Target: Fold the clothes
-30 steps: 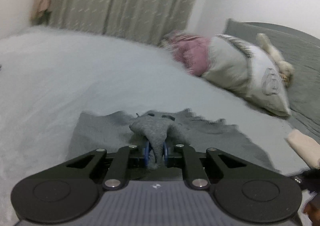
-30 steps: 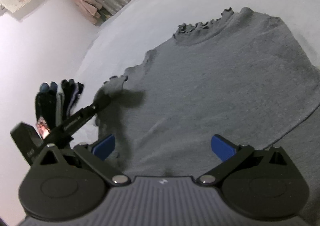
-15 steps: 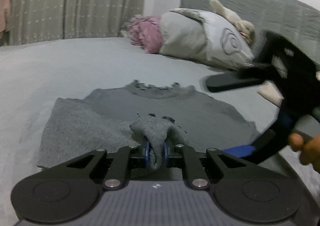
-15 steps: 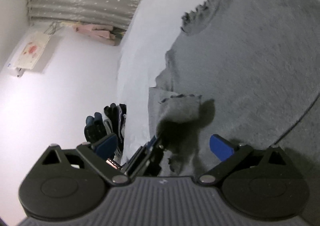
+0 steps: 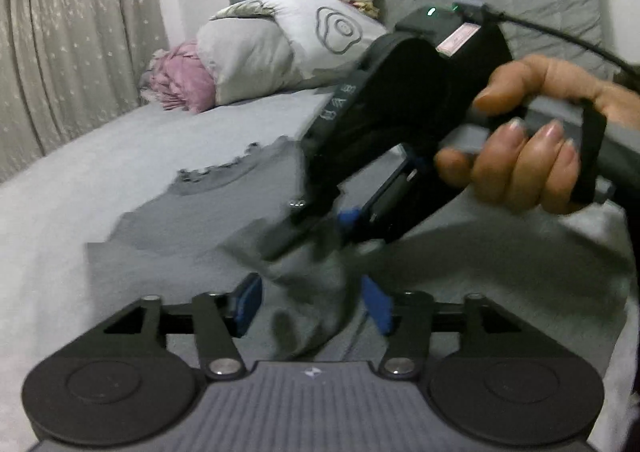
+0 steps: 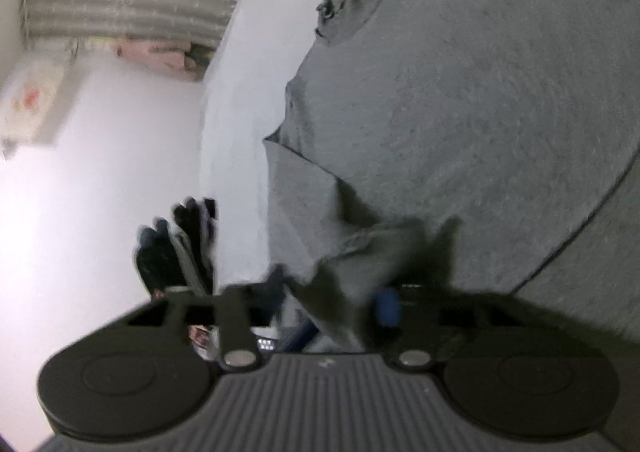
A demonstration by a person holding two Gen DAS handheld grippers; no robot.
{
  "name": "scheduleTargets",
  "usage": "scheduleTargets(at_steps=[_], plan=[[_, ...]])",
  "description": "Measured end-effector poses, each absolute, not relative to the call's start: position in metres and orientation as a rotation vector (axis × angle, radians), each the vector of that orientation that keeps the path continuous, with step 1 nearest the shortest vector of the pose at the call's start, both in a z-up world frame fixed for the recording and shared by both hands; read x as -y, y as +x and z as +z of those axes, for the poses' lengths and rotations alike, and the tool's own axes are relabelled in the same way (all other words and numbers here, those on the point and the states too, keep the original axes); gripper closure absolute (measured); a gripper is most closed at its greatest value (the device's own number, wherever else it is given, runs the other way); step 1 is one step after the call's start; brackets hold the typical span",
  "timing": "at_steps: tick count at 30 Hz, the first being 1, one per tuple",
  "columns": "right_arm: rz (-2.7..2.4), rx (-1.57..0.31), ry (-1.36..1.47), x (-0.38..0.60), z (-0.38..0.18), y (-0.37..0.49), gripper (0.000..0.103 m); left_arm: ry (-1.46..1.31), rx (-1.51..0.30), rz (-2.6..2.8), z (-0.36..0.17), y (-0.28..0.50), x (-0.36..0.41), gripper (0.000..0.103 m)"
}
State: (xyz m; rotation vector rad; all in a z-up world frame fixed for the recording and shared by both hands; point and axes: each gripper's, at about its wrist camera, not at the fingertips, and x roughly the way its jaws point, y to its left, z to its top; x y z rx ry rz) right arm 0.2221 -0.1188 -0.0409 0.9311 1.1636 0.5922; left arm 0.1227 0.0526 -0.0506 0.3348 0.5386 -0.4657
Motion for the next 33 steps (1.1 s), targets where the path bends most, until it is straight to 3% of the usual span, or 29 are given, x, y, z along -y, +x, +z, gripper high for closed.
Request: scheduleTargets(at_steps=[7,19,33], plan=[[0.708,-1.037,0.948,0.123,-0.007,0.219,0.084,0.308,-0.609,-0.217,-0.055,0.143,-0.102,0.033],[0.626,-0.875,1.102,0.185,0.02,0.236,0.085,0.264,-0.673,-0.067,-0.065,0.19,-0.107,0.033],[0.489,-0.846,0.998,0.234,0.029,0.224,0.085,0.163,-0.627,0.081,-0.06,0.198,-0.11,0.035]])
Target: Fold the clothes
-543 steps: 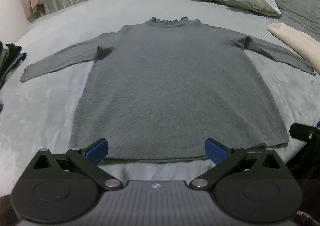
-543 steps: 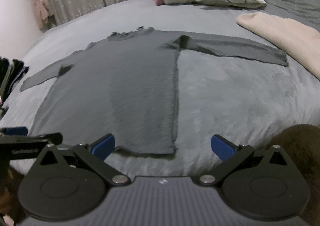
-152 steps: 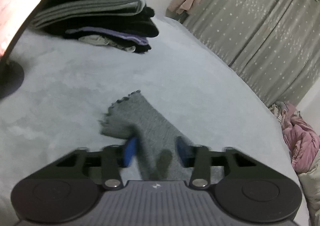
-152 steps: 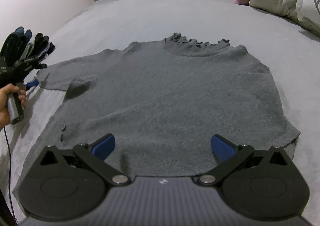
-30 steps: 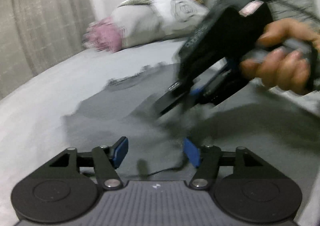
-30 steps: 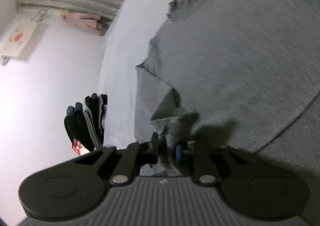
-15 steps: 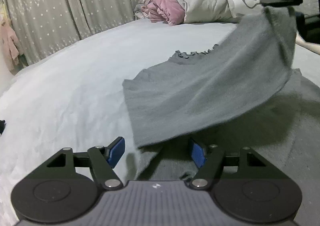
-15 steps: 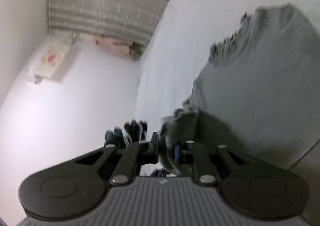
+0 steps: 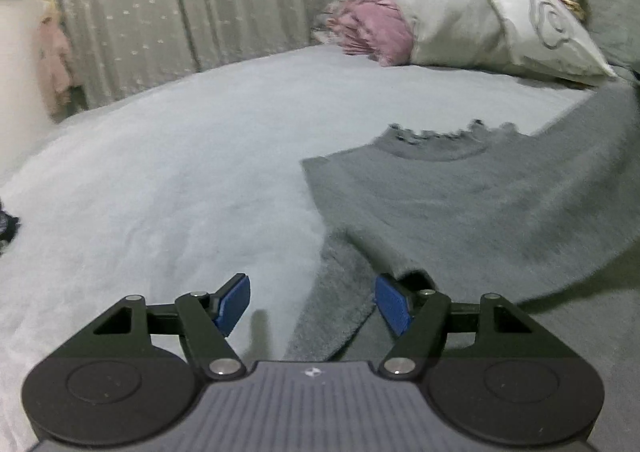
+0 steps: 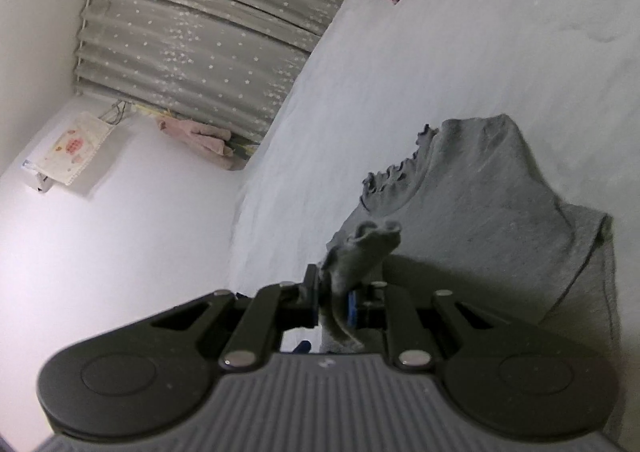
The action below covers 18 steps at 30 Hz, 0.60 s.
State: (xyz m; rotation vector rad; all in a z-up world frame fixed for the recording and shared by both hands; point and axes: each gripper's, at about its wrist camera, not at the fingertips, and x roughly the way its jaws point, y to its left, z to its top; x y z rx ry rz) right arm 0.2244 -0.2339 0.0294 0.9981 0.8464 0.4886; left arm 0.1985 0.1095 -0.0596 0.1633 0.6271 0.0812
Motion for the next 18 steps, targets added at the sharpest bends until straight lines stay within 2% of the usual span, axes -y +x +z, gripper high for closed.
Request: scheduleTargets(at_steps=[5,9,11,13,18], plan=[[0.454,-0.876,0.941,0.231,0.025,0.223,0.085,0.108,-0.569,0.278,-0.054,0.2,-0.132,0.042],[0.446,-0.899,0.9,0.23,0.022,0.221,0.085,-0.024,-0.613,0.347,-0.053,0.204,-0.166,0.042],[0.429,-0.915,0.886,0.231,0.017,0.221,0.084,-0.107,-0.63,0.288,-0.049,0.202,-0.179,0.04],[0.417,-0.918,0.89,0.234,0.015,0.22,0.084,-0.1,-0.637,0.215,-0.045,0.199,-0.177,0.033],[0.398,-0.915,0.905,0.241,0.013,0.221,0.084,0.122,-0.654,0.032,-0.046,0.19,-0.145,0.027]])
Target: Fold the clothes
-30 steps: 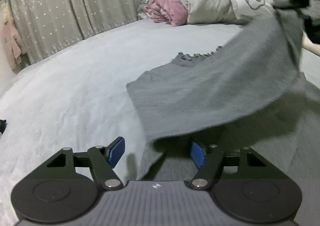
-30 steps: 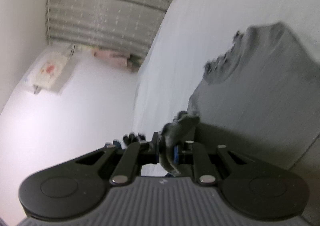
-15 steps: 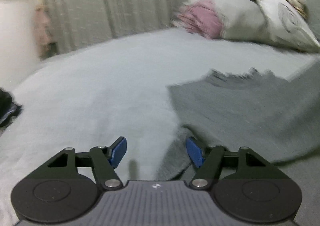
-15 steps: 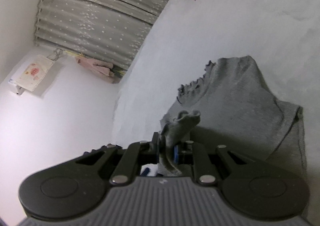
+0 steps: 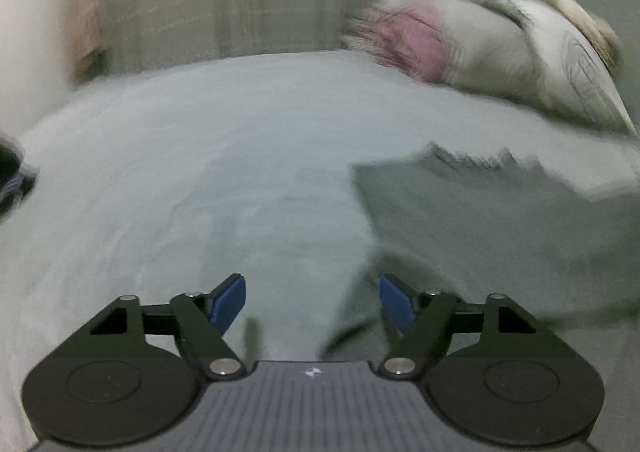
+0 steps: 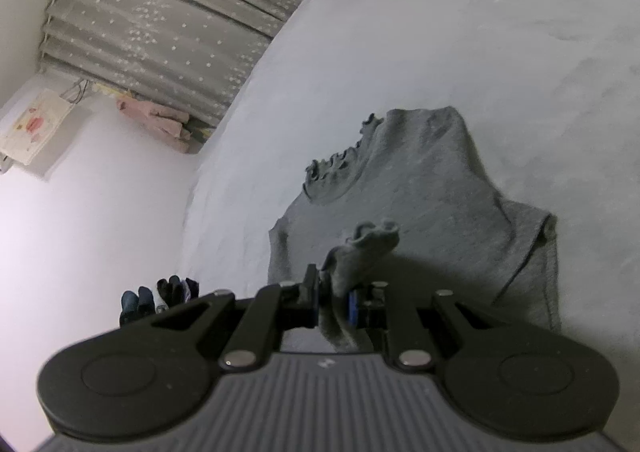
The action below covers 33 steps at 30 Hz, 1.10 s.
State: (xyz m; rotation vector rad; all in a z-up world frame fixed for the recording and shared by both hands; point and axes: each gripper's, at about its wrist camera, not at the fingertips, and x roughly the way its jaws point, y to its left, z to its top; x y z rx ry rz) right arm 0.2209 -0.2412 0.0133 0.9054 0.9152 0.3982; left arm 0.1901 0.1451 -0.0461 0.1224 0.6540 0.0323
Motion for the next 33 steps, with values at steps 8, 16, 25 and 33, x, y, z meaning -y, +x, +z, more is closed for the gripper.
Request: scheduleTargets(at_steps=[8,16,25,33], plan=[[0.419,-0.925,0.903,0.235,0.012,0.22,0.083,0.365,-0.626,-0.057,-0.063,0.195,-0.107,0.024],[0.434,-0.969,0.865,0.221,0.006,0.22,0.083,0.483,-0.529,-0.04,-0.075,0.218,-0.087,0.031],[0.459,-0.992,0.842,0.216,0.005,0.221,0.082,0.373,-0.523,0.146,-0.072,0.231,-0.116,0.049],[0.474,-1.114,0.758,0.208,-0.013,0.219,0.077,0.193,-0.581,0.196,-0.069,0.23,-0.14,0.033]])
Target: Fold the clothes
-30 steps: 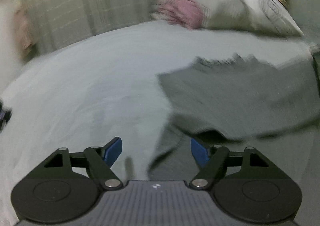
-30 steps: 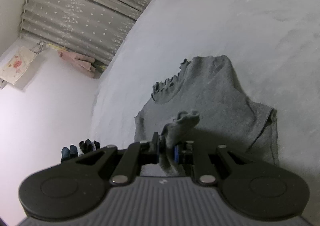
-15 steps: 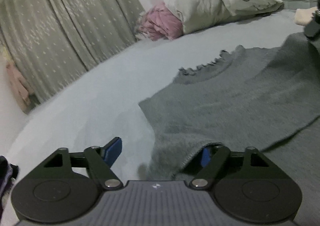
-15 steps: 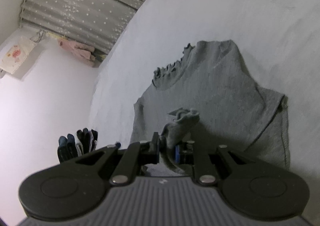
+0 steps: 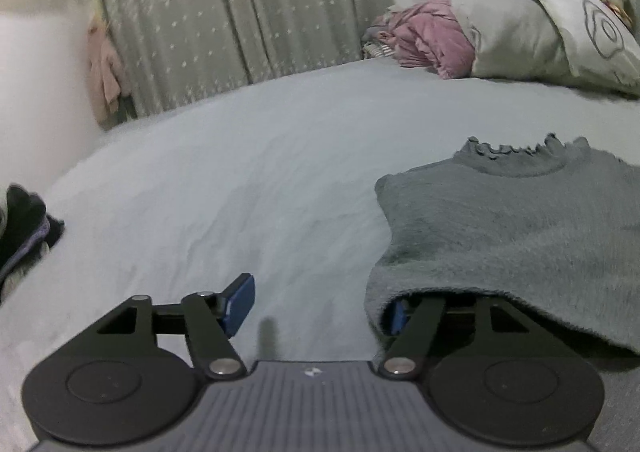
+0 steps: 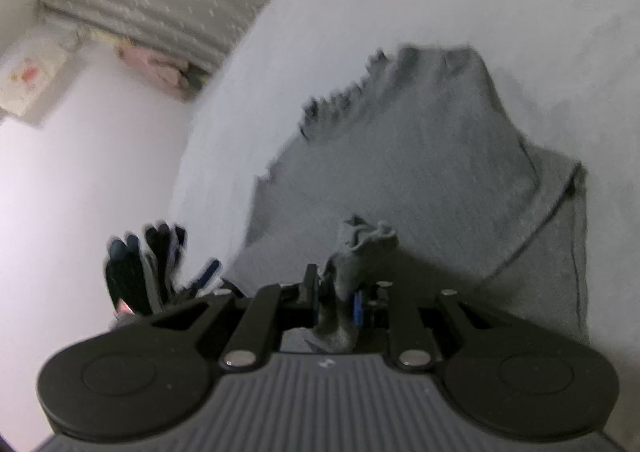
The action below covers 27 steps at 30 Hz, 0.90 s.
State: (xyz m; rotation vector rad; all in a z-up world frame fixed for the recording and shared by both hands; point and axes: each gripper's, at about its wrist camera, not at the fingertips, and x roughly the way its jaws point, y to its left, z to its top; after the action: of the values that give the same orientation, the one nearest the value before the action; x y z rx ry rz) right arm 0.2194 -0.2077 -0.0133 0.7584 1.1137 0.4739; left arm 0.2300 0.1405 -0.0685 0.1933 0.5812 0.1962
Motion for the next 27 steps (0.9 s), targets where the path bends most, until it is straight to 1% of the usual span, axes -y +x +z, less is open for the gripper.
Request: scheduleTargets(at_steps=[2,4,8,10,11,12,13,14,15,16,20,24,26,27], plan=[[0.467,-1.151,0.732,0.206,-0.022,0.218,0.074,0.224,-0.573,0.197,-0.068,0.229,-0.136,0.032],[0.467,-1.168,0.713,0.204,-0.028,0.215,0.072,0.332,-0.54,0.184,-0.069,0.228,-0.122,0.033],[0.483,-1.145,0.675,0.203,-0.027,0.209,0.071,0.493,-0.481,0.099,-0.072,0.226,-0.097,0.033],[0.486,-1.136,0.664,0.203,-0.025,0.208,0.067,0.589,-0.448,0.05,-0.076,0.224,-0.084,0.033],[0.486,-1.135,0.663,0.202,-0.026,0.208,0.066,0.628,-0.432,0.036,-0.078,0.223,-0.081,0.033],[0.489,-1.133,0.661,0.202,-0.025,0.207,0.066,0.652,-0.416,0.027,-0.08,0.222,-0.078,0.039],[0.488,-1.133,0.662,0.202,-0.025,0.207,0.065,0.685,-0.388,0.011,-0.082,0.22,-0.074,0.055],[0.488,-1.132,0.66,0.202,-0.025,0.207,0.065,0.709,-0.367,-0.003,-0.084,0.218,-0.071,0.066],[0.488,-1.131,0.658,0.201,-0.026,0.207,0.065,0.712,-0.363,-0.012,-0.085,0.218,-0.07,0.081],[0.488,-1.13,0.653,0.201,-0.026,0.207,0.065,0.71,-0.36,-0.025,-0.086,0.218,-0.069,0.09],[0.49,-1.118,0.642,0.2,-0.023,0.208,0.065,0.692,-0.34,0.049,-0.084,0.222,-0.074,0.093],[0.508,-1.099,0.64,0.198,-0.018,0.207,0.065,0.667,-0.397,0.141,-0.082,0.229,-0.085,0.092],[0.519,-1.096,0.631,0.196,-0.017,0.206,0.065,0.649,-0.478,0.171,-0.085,0.235,-0.092,0.088],[0.519,-1.096,0.627,0.195,-0.017,0.206,0.065,0.653,-0.512,0.177,-0.087,0.237,-0.092,0.083]])
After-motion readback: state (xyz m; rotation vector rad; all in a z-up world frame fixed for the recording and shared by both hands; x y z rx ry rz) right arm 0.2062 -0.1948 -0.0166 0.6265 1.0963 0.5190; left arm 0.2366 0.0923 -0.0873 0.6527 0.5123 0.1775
